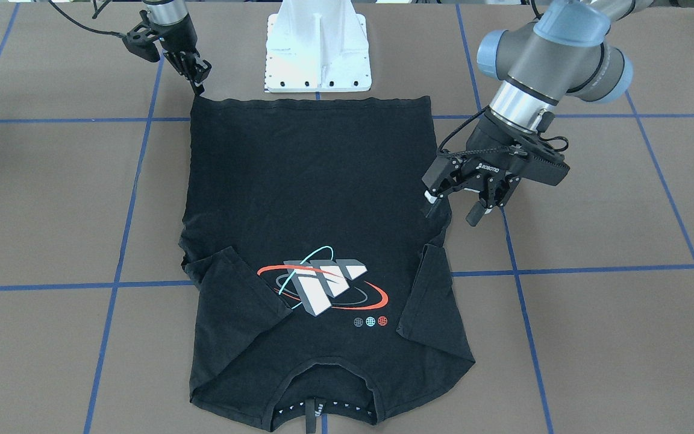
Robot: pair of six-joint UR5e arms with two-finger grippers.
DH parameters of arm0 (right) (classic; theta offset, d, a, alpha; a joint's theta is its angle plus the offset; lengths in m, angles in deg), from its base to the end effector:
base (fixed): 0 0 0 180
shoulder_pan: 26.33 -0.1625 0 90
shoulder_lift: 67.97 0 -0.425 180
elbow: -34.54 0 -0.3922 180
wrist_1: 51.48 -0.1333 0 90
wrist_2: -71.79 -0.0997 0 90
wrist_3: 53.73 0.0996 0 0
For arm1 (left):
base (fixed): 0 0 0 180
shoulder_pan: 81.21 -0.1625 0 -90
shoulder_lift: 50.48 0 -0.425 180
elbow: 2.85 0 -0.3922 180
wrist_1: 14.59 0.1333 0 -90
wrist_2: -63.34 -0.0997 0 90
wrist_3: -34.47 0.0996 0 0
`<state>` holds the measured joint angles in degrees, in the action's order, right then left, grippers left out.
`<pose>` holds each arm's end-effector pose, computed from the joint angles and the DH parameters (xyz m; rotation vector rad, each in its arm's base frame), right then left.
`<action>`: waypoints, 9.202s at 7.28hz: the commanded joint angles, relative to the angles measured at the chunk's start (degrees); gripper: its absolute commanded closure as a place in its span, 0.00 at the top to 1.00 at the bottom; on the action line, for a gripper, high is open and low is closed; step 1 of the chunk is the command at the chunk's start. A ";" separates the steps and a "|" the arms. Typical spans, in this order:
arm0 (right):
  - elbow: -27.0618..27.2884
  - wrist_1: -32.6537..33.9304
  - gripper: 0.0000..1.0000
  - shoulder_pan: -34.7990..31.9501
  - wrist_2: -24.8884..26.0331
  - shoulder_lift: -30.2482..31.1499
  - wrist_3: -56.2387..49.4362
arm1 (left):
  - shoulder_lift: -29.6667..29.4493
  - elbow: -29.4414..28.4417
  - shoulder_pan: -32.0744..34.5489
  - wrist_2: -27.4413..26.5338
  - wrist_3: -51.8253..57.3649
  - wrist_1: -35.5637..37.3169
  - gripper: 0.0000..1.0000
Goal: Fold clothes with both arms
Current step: 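Move the left gripper down to the other hem corner nearest the robot, then grasp both hem corners with the left and right grippers, then lift the hem with both grippers and fold it toward the collar, then lay the folded hem near the collar and open both grippers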
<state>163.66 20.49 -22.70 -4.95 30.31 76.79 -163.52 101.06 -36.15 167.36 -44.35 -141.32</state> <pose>-0.4232 -0.1296 0.3707 -0.1204 -0.8876 0.7000 0.3469 -0.5022 0.2493 0.4198 1.2331 -0.3487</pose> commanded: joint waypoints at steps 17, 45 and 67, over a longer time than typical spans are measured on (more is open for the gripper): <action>3.68 0.10 0.00 -2.75 -0.34 -0.46 0.09 | 26.55 12.29 -40.39 -13.32 -31.47 -0.01 0.70; -16.85 29.37 0.00 -50.60 -30.98 -37.89 -33.51 | 14.60 11.61 -1.74 2.42 4.73 9.49 0.00; -63.47 3.35 0.68 -53.37 -25.83 -56.62 -39.30 | -12.74 -37.55 6.18 -3.91 4.90 -10.47 0.45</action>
<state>100.16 23.85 -76.14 -30.79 -25.50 36.66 -176.23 63.23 -29.98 163.42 -39.42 -151.62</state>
